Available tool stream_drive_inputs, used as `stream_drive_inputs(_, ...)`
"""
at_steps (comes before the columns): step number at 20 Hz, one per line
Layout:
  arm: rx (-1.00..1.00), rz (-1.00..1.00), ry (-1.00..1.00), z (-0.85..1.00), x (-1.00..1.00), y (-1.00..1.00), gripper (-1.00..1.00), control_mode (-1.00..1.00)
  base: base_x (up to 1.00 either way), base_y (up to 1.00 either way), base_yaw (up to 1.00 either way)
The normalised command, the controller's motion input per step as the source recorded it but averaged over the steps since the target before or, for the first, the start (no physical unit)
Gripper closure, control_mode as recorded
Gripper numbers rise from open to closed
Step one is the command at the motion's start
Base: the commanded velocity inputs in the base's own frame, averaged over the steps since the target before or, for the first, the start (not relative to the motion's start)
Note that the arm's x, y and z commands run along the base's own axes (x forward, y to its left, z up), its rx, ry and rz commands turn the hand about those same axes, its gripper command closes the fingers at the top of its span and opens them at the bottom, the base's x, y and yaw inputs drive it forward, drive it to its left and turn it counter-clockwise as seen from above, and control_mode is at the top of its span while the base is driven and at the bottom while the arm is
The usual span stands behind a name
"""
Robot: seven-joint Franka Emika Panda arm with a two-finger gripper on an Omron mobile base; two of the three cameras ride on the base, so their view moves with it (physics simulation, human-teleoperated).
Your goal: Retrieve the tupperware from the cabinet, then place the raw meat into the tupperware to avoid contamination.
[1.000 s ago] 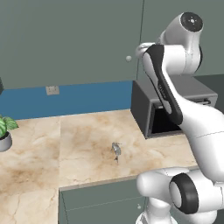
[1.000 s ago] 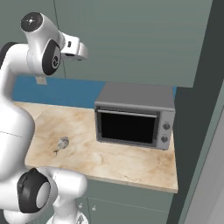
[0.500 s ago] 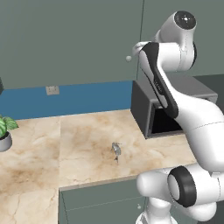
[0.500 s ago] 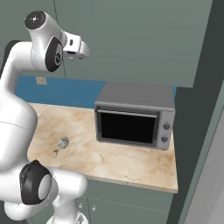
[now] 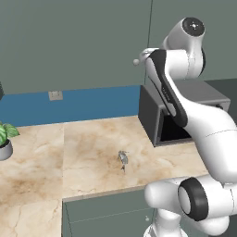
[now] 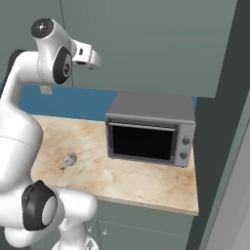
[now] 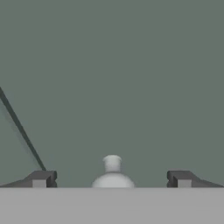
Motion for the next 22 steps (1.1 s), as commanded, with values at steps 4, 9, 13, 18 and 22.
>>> stream_drive_inputs(4, -0.03, 0.01, 0.00, 0.05, 0.41, 0.00, -1.00, -1.00, 0.00, 0.00, 0.00)
stream_drive_inputs(9, -0.04, 0.00, 0.00, 0.12, 0.39, 0.00, -1.00, -1.00, 0.00, 0.00, 0.00)
stream_drive_inputs(13, -0.01, 0.00, -0.01, 0.00, 0.36, 0.06, 1.00, -1.00, 0.00, 0.00, 0.00)
stream_drive_inputs(18, 0.00, 0.00, -0.10, 0.00, 0.28, 0.04, 1.00, -1.00, 0.00, 0.00, 0.00)
stream_drive_inputs(22, 0.00, 0.00, -0.15, 0.00, 0.14, 0.00, 1.00, -1.00, 0.00, 0.00, 0.00)
